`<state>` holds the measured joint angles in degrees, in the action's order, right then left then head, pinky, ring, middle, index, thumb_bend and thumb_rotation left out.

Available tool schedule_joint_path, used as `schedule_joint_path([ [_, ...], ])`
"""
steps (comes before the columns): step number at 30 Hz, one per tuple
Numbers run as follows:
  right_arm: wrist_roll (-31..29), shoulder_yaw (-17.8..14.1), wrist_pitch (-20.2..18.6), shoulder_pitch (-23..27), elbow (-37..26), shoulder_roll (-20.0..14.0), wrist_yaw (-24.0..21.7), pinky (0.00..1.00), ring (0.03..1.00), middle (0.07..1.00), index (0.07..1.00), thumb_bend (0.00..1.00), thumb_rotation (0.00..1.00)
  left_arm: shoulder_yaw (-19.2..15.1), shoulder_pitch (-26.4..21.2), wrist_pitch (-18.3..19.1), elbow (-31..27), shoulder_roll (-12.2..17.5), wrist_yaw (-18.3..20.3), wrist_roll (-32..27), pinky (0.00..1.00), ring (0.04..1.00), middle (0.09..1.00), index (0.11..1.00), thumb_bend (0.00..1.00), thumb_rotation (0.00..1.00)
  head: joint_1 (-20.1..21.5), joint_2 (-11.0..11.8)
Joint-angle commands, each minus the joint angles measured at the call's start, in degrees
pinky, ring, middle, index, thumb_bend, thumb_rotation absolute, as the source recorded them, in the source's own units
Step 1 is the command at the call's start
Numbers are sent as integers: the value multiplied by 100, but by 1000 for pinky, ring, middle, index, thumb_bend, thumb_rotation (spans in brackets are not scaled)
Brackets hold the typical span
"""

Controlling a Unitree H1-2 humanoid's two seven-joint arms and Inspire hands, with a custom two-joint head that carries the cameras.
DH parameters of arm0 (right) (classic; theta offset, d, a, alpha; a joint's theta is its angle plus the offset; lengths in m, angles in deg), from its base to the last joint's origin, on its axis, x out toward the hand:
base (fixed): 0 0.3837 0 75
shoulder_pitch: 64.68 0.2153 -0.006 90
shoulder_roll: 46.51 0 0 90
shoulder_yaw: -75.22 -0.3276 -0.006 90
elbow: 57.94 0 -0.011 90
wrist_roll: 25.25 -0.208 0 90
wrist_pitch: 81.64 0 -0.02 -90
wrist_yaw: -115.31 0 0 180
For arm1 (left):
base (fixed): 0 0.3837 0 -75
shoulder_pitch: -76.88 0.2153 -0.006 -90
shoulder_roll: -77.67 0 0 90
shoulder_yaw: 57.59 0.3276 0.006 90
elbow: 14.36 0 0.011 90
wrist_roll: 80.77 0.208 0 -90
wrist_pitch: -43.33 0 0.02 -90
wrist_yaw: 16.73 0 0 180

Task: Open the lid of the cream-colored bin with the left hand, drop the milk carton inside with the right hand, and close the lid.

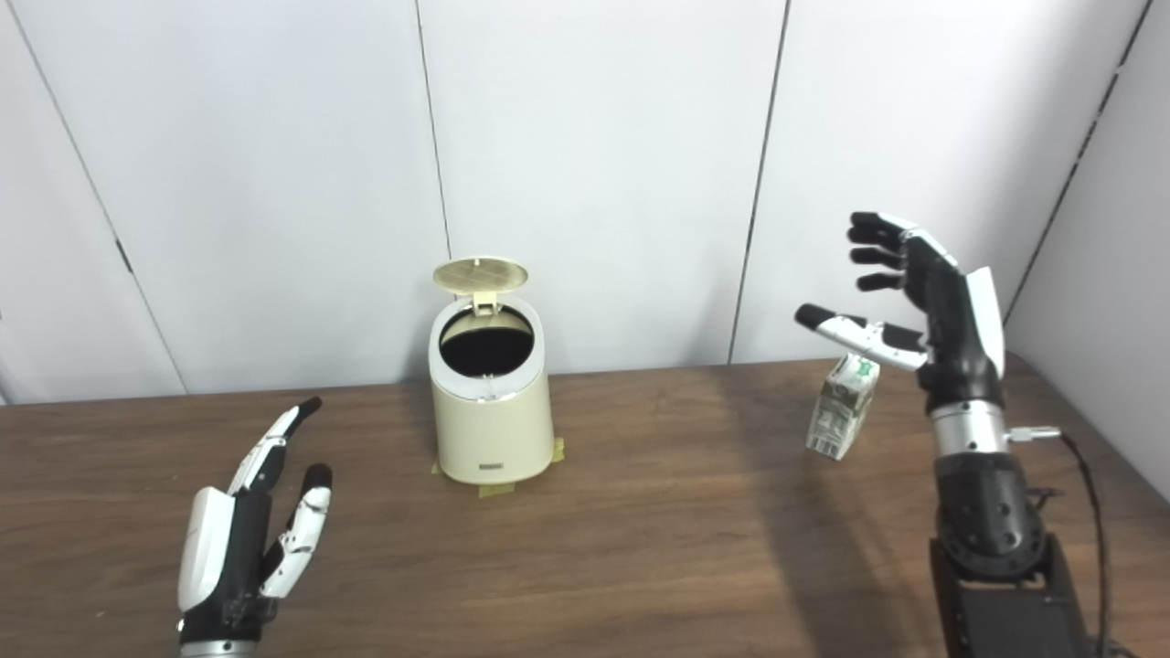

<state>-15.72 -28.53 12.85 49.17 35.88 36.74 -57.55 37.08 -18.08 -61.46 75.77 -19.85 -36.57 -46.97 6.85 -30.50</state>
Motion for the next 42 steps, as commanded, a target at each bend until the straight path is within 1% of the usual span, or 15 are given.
schedule_joint_path([
  [1,79,-39,126,255,81,-176,118,598,710,733,720,807,302,-28,213,-64,166,54,-84,79,929,908,911,902,322,928,4,-5],
  [4,234,37,186,243,299,-152,205,590,710,738,730,818,245,-51,202,-78,158,84,-64,48,921,904,903,896,320,922,257,-29],
  [7,247,91,267,237,641,-88,284,595,724,752,740,839,261,-113,212,-83,139,153,37,-100,930,908,915,902,302,922,425,-55],
  [9,325,151,392,226,832,-90,352,519,715,759,743,828,268,-144,223,-130,133,192,68,-169,940,912,922,906,284,914,458,-75],
  [13,395,214,419,233,1024,-37,456,533,719,769,741,819,264,-170,226,-221,149,311,94,-213,953,920,915,903,260,903,667,-111],
  [19,612,340,419,261,1320,-20,644,596,692,766,745,862,322,-290,183,-296,245,400,203,-547,970,926,929,906,291,896,1095,-136],
  [22,778,405,211,200,1272,25,726,660,737,777,764,872,368,-323,160,-450,345,448,169,-583,977,922,927,909,262,899,1163,-138],
  [24,844,430,88,169,1198,82,769,713,775,781,776,870,353,-348,160,-569,395,482,162,-622,991,916,917,906,236,859,1230,-139],
  [28,859,467,145,213,1277,75,821,736,790,778,778,882,352,-398,140,-703,503,532,141,-601,971,906,907,899,235,846,1333,-124],
  [32,938,524,134,284,1315,11,857,693,766,782,773,887,367,-460,106,-787,613,543,91,-592,951,897,902,889,267,868,1428,-127],
  [35,908,516,321,341,1436,-23,911,685,757,781,766,904,372,-501,114,-788,585,544,147,-635,956,899,900,883,272,875,1475,-123],
  [36,885,504,379,357,1477,-27,936,654,726,779,765,910,379,-509,123,-767,557,545,174,-644,957,900,901,884,276,885,1489,-124],
  [38,818,473,479,378,1525,-29,983,536,604,784,769,918,391,-515,136,-748,514,550,219,-659,957,904,904,886,273,896,1501,-116],
  [41,800,448,557,380,1482,-19,1035,589,677,777,755,921,385,-523,130,-742,512,549,246,-662,957,907,906,889,266,897,1512,-109],
  [42,820,445,559,372,1430,-18,1050,624,715,774,750,899,363,-523,127,-748,514,545,248,-662,960,907,906,889,266,898,1512,-109],
])
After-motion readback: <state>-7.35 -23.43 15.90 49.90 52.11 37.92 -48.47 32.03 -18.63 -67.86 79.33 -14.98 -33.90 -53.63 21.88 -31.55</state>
